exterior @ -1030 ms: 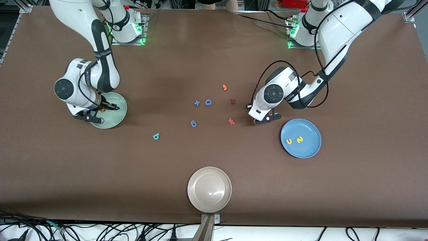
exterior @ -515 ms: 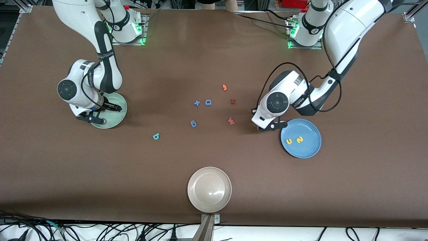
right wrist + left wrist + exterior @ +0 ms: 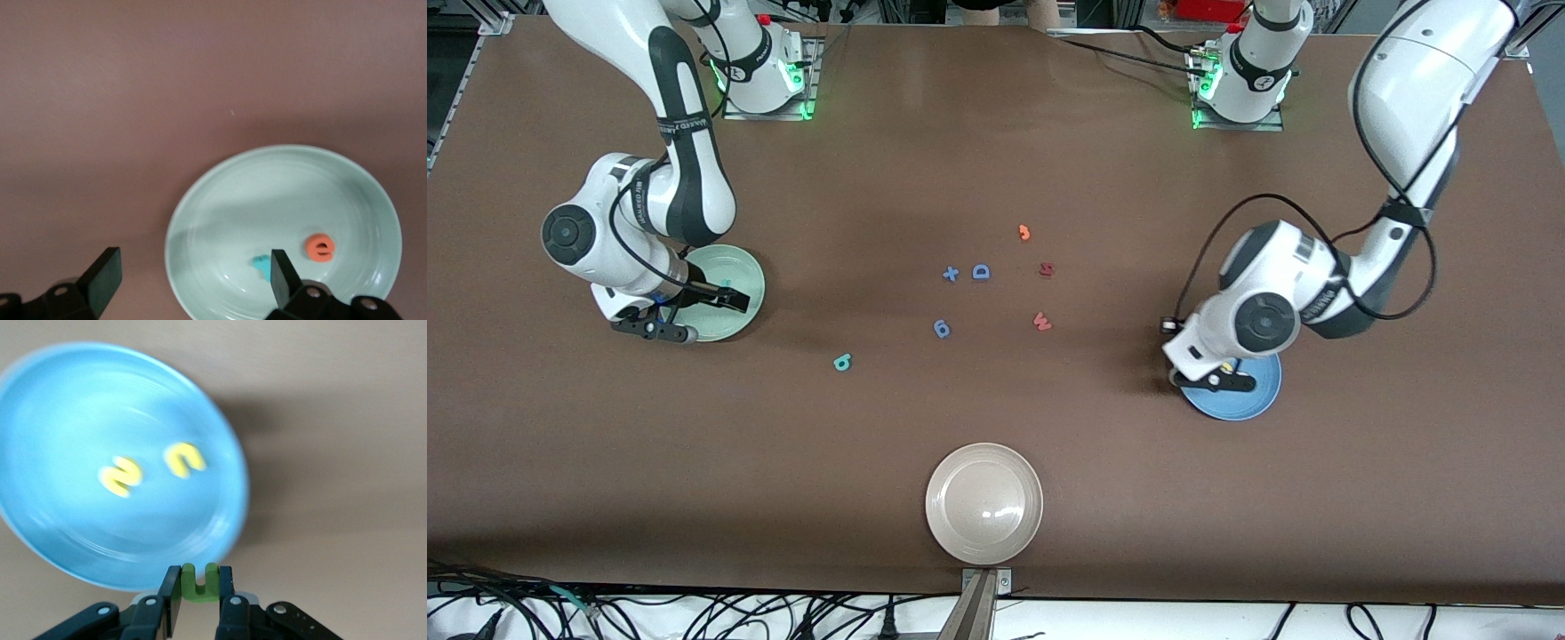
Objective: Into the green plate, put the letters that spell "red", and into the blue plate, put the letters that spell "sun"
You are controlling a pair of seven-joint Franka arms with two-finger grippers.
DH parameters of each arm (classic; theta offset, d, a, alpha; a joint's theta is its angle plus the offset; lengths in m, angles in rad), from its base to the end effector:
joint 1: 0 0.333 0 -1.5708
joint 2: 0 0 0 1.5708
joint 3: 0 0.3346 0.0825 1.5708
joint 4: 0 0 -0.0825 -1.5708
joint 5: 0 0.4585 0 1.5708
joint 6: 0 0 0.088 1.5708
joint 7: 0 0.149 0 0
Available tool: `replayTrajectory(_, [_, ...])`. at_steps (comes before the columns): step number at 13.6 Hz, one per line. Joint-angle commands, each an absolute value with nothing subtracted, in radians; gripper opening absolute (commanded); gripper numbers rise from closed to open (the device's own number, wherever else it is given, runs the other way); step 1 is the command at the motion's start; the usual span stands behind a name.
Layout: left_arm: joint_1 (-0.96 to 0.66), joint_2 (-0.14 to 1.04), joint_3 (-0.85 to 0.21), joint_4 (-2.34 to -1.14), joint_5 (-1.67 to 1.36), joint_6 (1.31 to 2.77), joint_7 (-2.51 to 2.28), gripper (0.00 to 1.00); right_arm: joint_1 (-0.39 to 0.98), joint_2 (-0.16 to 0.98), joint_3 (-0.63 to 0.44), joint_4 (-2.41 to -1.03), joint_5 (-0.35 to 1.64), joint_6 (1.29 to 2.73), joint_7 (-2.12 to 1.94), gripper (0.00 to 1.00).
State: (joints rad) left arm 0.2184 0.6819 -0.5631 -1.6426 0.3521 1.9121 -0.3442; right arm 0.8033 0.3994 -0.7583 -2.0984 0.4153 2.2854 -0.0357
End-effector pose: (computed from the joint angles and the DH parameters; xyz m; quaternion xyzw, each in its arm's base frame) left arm 0.6824 -0.1822 0.1727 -0.9874 0.0590 0.1440 0.0275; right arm 0.6222 0.0374 0.1925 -0.9953 0.0892 0.0345 0.0140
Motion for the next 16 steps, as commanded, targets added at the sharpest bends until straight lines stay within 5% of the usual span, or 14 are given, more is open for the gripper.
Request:
replayTrajectory(1, [0.213, 0.733, -0.516, -1.582, 0.368, 1.894, -0.206, 0.15, 0.811, 0.442, -0.762, -1.952, 0.433, 2.177, -0.006, 0.98])
replayTrajectory(6, [0.201, 0.765, -0.514, -1.588, 0.36, 1.899, -0.212, 0.19, 0.818, 0.561, -0.671, -1.778, 0.437, 2.137, 0.234, 0.98])
replayTrajectory(7, [0.202, 0.768, -0.514, -1.588, 0.362, 1.902, -0.212, 0.32, 0.818, 0.59, -0.641, -1.755, 0.436, 2.141, 0.288, 0.98])
replayTrajectory(8, [0.204, 0.77, -0.514, -1.588, 0.362, 1.904, -0.21, 0.9, 0.815, 0.621, -0.617, -1.731, 0.437, 2.148, 0.335, 0.98])
replayTrajectory(9, [0.21, 0.772, -0.514, -1.588, 0.362, 1.904, -0.204, 1.0, 0.815, 0.647, -0.597, -1.72, 0.437, 2.154, 0.362, 0.98])
replayTrajectory(16, [0.202, 0.681, -0.549, -1.582, 0.362, 1.856, -0.207, 1.0, 0.819, 0.739, -0.549, -1.712, 0.569, 2.296, 0.391, 0.98])
